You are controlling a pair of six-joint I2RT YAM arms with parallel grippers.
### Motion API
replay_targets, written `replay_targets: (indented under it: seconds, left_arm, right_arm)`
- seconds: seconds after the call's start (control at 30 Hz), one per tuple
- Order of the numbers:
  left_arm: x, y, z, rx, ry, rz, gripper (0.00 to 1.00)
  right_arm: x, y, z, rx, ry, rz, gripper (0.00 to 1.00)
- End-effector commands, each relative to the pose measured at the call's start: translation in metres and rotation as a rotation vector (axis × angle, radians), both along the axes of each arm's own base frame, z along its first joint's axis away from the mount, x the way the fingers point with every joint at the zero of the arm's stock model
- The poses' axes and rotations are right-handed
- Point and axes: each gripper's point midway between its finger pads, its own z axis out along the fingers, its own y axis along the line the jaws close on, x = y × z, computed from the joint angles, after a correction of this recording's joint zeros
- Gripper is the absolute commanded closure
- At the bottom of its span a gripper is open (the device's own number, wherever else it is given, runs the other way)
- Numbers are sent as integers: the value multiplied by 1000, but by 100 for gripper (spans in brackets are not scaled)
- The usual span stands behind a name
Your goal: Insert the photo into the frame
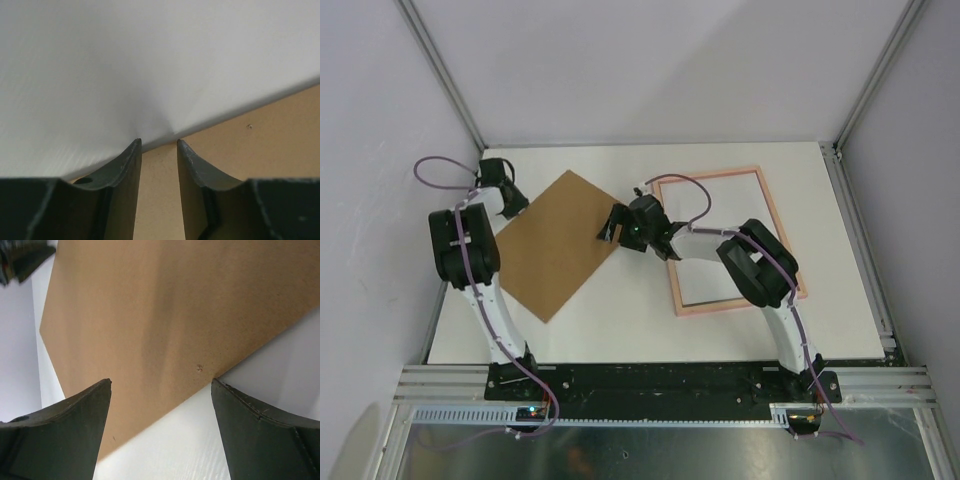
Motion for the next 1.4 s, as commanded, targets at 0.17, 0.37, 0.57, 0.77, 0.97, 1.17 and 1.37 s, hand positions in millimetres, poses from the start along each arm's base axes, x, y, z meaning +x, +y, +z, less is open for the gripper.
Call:
replay_targets:
  seconds: [0.17,0.37,0.57,0.77,0.97,1.17,1.37]
  left_arm:
    - [-107,-52,-25,-79,216,19,63]
    - [-129,-54,-9,-67,190,23,63]
    - [-130,-47,10,-36,144,12,61]
    - [-125,-41,10,-22,144,-5,55]
    - [-120,-37,16,-25,127,8,51]
    - [-120,-27,13,-26,134,28,50]
    - [-118,-31,1,-57,159,0,50]
  right_arm:
    - [28,-31,-38,-93,68,-33,14]
    - [25,-37,-31,-124,64,-4,13]
    - [12,-48,-21,-162,79,17,13]
    - [-7,-59,-20,-206,122,35,13]
    - [-25,-64,-24,-243,148,34,12]
    - [-34,-65,-27,-237,183,29,11]
    - [-46,-57,-36,-211,204,45,11]
